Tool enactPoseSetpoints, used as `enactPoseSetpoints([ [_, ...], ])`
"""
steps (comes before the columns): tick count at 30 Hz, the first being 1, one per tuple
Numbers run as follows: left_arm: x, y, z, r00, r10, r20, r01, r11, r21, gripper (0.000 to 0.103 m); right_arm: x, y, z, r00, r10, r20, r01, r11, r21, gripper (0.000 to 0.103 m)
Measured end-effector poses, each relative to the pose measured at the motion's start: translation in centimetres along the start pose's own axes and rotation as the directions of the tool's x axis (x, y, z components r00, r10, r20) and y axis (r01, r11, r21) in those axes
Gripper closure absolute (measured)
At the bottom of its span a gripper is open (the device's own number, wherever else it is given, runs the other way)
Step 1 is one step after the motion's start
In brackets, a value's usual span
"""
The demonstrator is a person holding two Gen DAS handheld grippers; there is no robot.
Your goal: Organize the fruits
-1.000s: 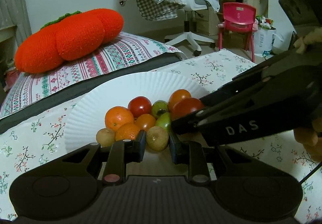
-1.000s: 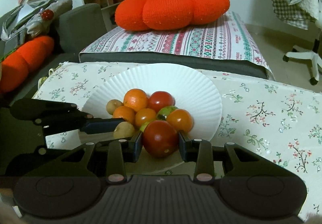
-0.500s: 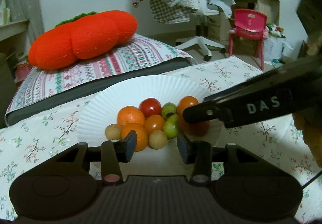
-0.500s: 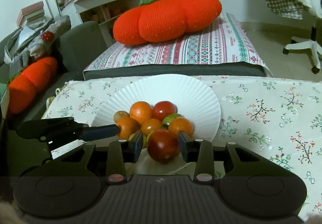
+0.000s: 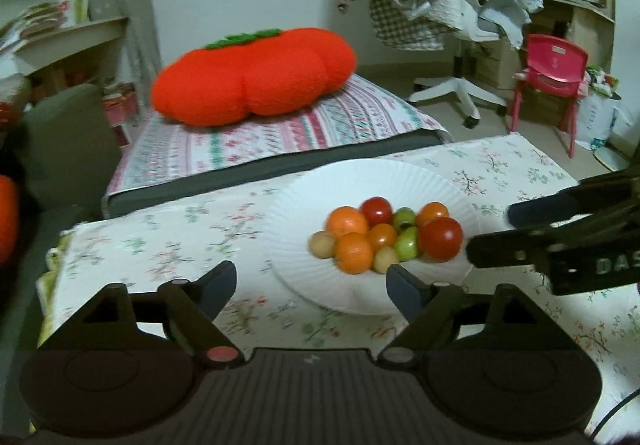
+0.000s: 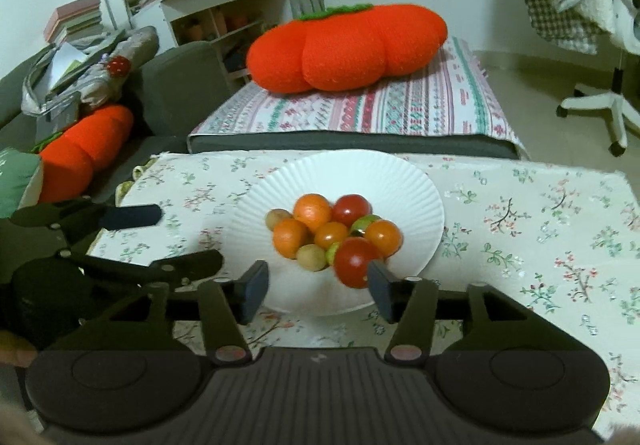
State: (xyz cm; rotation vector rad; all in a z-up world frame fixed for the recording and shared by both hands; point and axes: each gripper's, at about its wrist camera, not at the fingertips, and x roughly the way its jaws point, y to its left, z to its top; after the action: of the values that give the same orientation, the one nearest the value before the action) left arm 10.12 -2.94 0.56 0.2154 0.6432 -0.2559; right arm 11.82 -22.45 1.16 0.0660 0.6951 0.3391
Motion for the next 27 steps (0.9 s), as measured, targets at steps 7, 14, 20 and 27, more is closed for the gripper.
enactPoseSetpoints([
  [7, -4.5, 1.4, -0.7, 0.997, 0.073, -0.03, -0.075, 0.996, -0.057, 0.015, -4.1, 3.1, 0.4, 0.998, -0.053, 0.024, 0.053, 0.998, -0.024, 0.001],
  [14, -7.5, 1.9, -1.4, 0.992, 0.085, -0.096, -0.097, 0.987, -0.13, 0.015, -7.8, 5.3, -0.3, 0.995, -0.09, 0.032, 0.091, 0.996, -0.008, 0.0],
  [20, -9.5, 2.5, -1.8, 0.989, 0.116, -0.095, -0.131, 0.976, -0.173, 0.015, -8.9, 6.2, -1.6, 0.987, -0.152, 0.044, 0.151, 0.988, 0.021, 0.0],
  [27, -10.1, 2.1, -1.8, 0.985, 0.152, -0.081, -0.165, 0.97, -0.181, 0.015, -8.5, 6.5, -2.3, 0.989, -0.146, 0.018, 0.146, 0.989, 0.014, 0.0],
])
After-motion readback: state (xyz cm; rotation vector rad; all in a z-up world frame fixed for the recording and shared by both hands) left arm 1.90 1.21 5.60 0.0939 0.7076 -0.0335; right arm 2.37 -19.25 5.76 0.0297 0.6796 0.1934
